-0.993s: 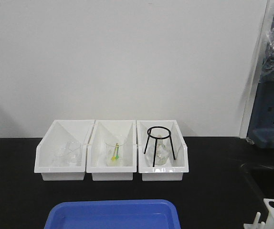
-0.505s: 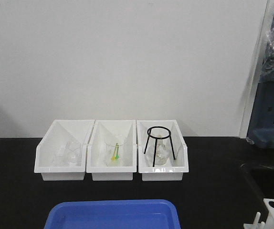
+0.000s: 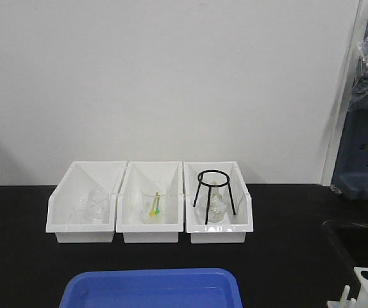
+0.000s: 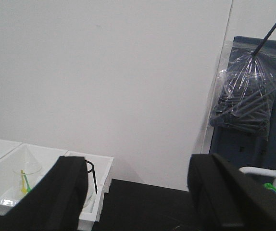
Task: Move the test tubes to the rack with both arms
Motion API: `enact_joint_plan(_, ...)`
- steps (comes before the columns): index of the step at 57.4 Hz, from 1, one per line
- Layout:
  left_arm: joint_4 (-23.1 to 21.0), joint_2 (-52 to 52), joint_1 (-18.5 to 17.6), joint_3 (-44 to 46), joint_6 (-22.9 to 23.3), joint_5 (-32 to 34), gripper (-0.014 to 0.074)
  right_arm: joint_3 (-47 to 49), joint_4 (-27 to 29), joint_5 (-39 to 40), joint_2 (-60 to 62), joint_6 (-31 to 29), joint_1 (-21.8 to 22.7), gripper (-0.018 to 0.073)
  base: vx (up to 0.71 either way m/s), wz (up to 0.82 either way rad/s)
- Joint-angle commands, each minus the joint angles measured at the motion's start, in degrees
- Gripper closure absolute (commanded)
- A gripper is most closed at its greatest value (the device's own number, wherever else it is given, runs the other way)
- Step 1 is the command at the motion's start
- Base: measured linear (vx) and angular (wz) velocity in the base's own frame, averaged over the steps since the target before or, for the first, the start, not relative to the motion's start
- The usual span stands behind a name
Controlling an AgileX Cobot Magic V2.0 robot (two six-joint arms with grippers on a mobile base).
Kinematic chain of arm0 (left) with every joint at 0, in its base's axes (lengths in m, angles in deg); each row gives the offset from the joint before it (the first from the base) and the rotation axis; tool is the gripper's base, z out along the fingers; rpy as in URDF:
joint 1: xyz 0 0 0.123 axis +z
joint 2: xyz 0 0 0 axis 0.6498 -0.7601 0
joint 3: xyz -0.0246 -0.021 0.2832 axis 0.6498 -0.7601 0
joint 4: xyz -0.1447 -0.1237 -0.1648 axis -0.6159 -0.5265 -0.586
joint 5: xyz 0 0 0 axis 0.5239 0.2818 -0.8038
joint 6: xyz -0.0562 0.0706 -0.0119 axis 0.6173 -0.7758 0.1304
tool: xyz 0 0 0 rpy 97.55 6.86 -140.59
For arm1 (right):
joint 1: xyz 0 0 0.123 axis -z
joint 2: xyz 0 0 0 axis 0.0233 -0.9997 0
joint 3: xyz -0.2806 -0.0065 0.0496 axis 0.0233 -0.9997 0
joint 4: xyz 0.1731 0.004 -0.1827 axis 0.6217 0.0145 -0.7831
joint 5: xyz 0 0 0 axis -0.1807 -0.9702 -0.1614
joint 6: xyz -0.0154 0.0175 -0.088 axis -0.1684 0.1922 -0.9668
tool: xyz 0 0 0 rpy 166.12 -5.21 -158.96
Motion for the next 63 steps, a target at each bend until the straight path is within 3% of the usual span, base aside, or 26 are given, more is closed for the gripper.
enact_joint_plan(1, -0.48, 0.39, 0.13, 1.47, -0.05, 4.33, 0.0602, 1.89, -0.22, 4.39, -0.4, -0.35, 0.14, 0.0048, 0.0, 0.0)
enact_joint_plan(31, -0.48, 0.39, 0.13, 1.47, -0.05, 4.33, 0.0601, 1.82, -2.15, 4.11, -0.21, -0.29, 0.14, 0.0049, 0.0, 0.0)
enact_joint_plan(39, -0.48, 0.39, 0.13, 1.47, -0.05, 4.33, 0.0601, -3.41, -3.13, 6.15, 2.61, 6.34, 0.14, 0.0093, 0.0, 0.0)
enact_joint_plan(48, -0.48, 0.39, 0.13, 1.47, -0.05, 4.33, 0.0601, -13.92, -4.99, 9.98, 9.74, 15.9, 0.14, 0.023, 0.0, 0.0)
enact_joint_plan(54, -0.48, 0.39, 0.13, 1.47, -0.05, 4.33, 0.0601, -20.76, -5.29, 10.7, 15.42, 16.64, 0.33, 0.0373, 0.0, 0.0)
enact_joint_plan(63, -0.48, 0.39, 0.13, 1.47, -0.05, 4.33, 0.0601, -31.49, -10.12, 11.71, 21.88, 16.58, 0.33, 0.0575, 0.0, 0.0)
